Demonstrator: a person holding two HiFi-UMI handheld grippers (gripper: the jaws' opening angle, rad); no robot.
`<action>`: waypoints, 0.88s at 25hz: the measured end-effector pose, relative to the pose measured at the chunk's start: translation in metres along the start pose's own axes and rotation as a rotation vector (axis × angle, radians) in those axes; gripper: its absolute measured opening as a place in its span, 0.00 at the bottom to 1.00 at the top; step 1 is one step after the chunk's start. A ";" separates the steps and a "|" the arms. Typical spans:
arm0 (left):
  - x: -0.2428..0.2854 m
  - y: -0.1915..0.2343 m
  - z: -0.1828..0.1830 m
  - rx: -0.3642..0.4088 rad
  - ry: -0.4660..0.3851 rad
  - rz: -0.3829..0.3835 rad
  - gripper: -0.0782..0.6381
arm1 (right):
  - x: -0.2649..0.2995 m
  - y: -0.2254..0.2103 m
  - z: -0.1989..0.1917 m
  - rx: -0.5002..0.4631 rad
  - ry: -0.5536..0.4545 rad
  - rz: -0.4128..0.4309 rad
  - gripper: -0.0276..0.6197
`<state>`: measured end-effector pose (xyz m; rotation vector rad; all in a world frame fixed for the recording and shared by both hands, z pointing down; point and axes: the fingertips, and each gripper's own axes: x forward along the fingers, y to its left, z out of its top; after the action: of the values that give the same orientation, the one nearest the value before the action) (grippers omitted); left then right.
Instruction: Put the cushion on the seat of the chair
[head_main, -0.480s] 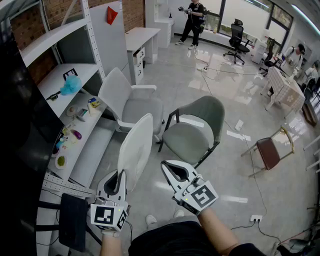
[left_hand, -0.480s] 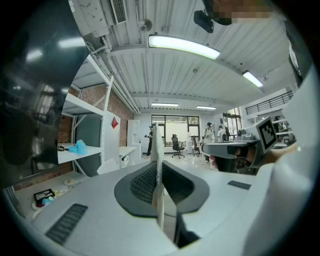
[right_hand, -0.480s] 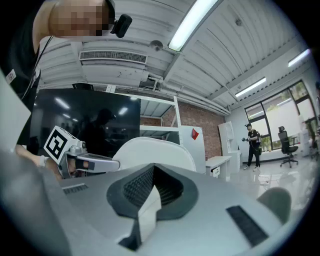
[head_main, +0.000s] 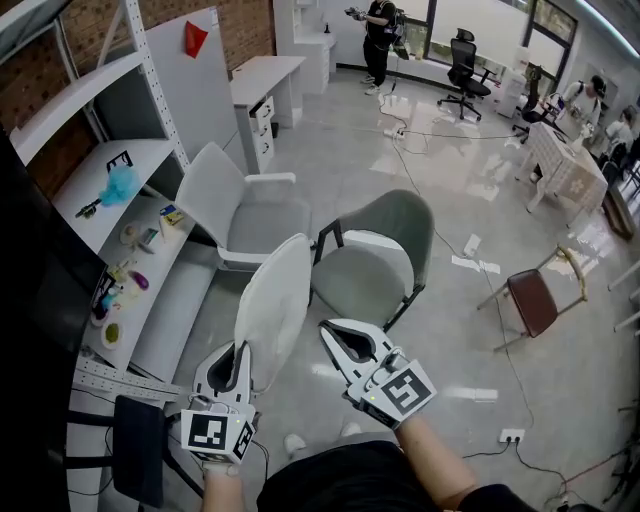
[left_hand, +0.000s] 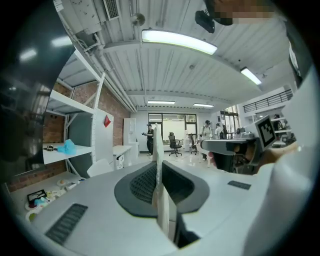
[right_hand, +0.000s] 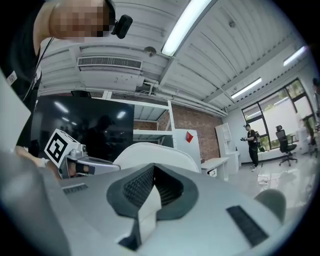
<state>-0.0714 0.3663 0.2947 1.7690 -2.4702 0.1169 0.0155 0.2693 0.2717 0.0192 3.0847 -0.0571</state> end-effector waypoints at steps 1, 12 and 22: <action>0.005 -0.008 -0.001 0.004 0.007 -0.003 0.16 | -0.007 -0.007 0.002 0.016 -0.012 0.005 0.06; 0.065 -0.074 0.003 0.033 0.035 -0.021 0.16 | -0.071 -0.091 -0.005 0.090 -0.027 -0.060 0.06; 0.120 -0.086 0.005 0.023 0.007 -0.102 0.16 | -0.084 -0.142 -0.013 0.096 -0.017 -0.161 0.06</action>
<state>-0.0285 0.2250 0.3050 1.8962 -2.3773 0.1440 0.0963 0.1270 0.2949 -0.2246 3.0562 -0.2111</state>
